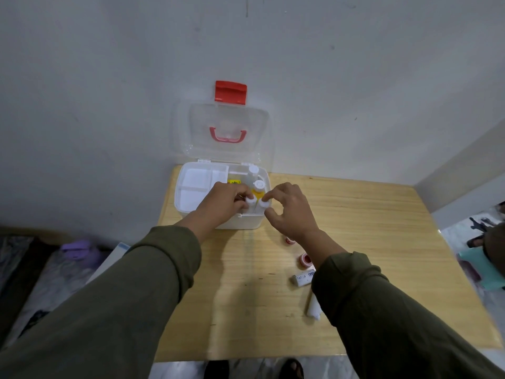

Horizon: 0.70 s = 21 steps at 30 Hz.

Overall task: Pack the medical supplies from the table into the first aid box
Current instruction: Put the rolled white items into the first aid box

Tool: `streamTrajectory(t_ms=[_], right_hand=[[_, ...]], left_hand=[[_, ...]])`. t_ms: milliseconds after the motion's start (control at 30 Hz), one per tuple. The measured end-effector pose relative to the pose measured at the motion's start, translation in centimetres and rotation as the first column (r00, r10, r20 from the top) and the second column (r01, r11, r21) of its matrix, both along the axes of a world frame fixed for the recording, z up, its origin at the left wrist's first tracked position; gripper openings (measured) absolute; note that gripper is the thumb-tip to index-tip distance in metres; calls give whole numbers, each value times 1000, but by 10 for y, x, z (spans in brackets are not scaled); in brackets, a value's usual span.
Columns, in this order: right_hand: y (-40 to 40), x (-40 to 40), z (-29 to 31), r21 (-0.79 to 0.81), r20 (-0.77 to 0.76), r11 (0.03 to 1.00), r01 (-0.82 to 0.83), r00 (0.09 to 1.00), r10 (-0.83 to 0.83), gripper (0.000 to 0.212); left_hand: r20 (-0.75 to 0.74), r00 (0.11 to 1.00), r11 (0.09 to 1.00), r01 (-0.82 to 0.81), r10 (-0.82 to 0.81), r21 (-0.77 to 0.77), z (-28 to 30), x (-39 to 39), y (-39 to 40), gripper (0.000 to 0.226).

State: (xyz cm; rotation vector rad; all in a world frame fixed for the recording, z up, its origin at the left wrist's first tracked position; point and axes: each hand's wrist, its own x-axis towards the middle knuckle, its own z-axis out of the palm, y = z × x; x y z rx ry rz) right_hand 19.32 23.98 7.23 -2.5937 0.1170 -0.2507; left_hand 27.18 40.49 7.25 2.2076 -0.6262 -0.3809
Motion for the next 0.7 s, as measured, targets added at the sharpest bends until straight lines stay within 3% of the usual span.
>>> streamTrajectory(t_ms=[467,600,700], right_hand=[[-1,-2,8,-47,-131,998,-37,991,30,62],[-4,-5,12,15,-115,1000,-9,993,10,58],[-10,-10,17,28,-97,1000,10,995,-7,44]], left_hand=[[16,1000,1000,21,-21,13,1,0,-1,14],[-32,999,1000,25,-25,-10,5,-3,-1,23],[-39,999,1000,22,-22,-13,7,-5,0,26]])
